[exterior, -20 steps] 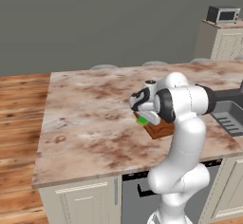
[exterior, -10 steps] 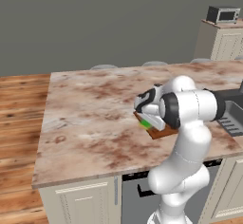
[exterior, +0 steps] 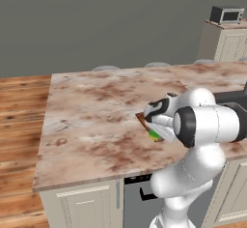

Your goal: Pick up the sponge from the counter and clean the cutting board by briefly scrubbing or pressing down on the cutting board. Once finished, release the sponge.

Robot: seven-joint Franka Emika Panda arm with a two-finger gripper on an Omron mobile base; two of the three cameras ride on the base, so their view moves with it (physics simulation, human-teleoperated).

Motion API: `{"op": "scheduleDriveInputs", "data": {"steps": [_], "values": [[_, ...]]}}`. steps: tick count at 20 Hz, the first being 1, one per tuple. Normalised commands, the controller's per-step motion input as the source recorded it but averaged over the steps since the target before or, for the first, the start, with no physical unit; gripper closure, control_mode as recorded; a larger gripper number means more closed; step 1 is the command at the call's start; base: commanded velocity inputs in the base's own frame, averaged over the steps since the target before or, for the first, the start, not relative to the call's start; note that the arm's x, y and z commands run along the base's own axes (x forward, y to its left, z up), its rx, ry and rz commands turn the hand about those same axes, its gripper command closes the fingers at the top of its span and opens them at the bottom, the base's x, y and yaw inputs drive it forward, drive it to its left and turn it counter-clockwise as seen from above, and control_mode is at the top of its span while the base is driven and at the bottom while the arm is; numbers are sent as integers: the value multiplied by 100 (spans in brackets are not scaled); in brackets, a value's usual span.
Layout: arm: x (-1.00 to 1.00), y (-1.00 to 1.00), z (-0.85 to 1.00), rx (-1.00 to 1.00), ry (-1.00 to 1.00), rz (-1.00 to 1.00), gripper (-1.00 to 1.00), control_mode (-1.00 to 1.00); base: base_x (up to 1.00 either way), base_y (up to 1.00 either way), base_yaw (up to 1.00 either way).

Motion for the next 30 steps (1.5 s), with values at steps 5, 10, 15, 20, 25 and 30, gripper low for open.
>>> {"op": "scheduleDriveInputs", "data": {"steps": [5, 10, 15, 20, 25, 30], "values": [[-83, -2, -30, 2, 2, 0, 100, -100, 0, 0, 0], [-57, 0, 10, 1, 0, 0, 100, -100, 0, 0, 0], [-3, 32, 52, 0, 4, 1, 100, -100, 0, 0, 0], [5, 76, 17, 0, 13, 5, 100, -100, 0, 0, 0], [4, 81, -2, 0, 10, 5, 100, -100, 0, 0, 0], [15, 44, -18, 0, 4, 0, 100, -100, 0, 0, 0]]}}
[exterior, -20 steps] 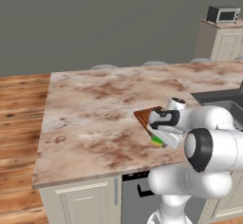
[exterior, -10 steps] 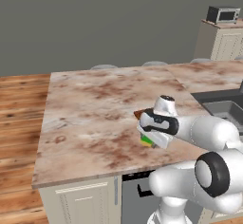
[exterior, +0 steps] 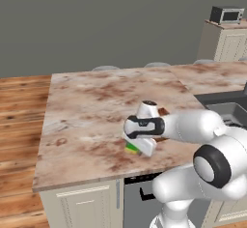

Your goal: Pick up the sponge from the counter and clean the cutting board by briefly scrubbing or pressing down on the cutting board. Once finished, release the sponge.

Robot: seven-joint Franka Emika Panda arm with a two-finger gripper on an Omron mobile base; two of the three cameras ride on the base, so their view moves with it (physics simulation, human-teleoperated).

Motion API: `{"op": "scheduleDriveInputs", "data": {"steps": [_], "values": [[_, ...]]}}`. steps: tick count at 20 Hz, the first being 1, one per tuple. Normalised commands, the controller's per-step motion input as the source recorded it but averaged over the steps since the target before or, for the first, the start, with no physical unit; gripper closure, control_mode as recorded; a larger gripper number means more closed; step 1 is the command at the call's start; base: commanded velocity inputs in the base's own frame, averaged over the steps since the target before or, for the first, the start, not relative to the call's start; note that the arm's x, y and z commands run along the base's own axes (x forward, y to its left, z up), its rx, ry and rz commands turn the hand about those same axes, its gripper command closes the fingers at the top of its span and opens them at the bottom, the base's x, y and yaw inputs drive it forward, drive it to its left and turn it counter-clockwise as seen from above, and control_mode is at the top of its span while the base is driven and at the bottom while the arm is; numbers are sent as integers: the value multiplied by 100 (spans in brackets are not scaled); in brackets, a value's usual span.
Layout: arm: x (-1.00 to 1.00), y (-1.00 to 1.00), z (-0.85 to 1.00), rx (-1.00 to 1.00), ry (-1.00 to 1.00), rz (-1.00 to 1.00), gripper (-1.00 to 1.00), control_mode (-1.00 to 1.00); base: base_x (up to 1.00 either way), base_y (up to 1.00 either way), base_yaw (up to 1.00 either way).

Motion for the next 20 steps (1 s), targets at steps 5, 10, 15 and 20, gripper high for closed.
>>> {"op": "scheduleDriveInputs", "data": {"steps": [5, 10, 15, 20], "values": [[5, 14, -48, 0, 1, 0, -100, -100, 0, 0, 0], [0, 0, -24, 0, -2, 0, -100, -100, 0, 0, 0], [-13, 0, 20, 0, -18, 0, -100, -100, 0, 0, 0], [-24, 0, 74, 0, -17, 0, -100, -100, 0, 0, 0]]}}
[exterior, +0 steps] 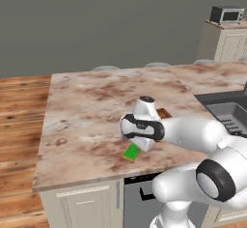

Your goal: Pick up the sponge from the counter and clean the cutting board by briefly scrubbing or pressing down on the cutting board. Once finished, release the sponge.

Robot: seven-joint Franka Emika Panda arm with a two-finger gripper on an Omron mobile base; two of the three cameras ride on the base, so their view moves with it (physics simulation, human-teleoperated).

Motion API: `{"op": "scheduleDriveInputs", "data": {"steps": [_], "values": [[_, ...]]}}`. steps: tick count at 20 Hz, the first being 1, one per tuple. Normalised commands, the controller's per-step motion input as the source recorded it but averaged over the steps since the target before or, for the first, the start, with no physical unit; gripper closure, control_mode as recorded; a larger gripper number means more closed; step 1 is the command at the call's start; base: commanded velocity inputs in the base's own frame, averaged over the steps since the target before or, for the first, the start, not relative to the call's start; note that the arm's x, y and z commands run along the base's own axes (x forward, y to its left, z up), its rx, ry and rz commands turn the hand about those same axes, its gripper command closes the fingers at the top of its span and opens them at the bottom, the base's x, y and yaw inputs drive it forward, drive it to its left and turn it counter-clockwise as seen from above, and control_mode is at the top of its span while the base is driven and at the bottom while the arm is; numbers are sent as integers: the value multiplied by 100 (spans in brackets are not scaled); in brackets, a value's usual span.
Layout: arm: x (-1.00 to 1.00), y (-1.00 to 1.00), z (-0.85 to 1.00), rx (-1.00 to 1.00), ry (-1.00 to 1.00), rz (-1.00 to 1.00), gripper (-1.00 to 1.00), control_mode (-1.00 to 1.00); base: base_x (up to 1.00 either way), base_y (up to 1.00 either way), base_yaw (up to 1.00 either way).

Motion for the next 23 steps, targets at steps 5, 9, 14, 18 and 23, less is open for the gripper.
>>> {"op": "scheduleDriveInputs", "data": {"steps": [5, 9, 14, 18, 23], "values": [[-31, 0, 91, 0, -13, 0, -100, -100, 0, 0, 0], [-33, 0, 89, 0, -12, 0, -100, -100, 0, 0, 0], [-32, 0, 83, 0, -9, 0, -100, -100, 0, 0, 0], [-22, -5, 71, 0, -5, 0, -100, -100, 0, 0, 0], [-16, -10, 55, 0, -3, 0, -100, -100, 0, 0, 0]]}}
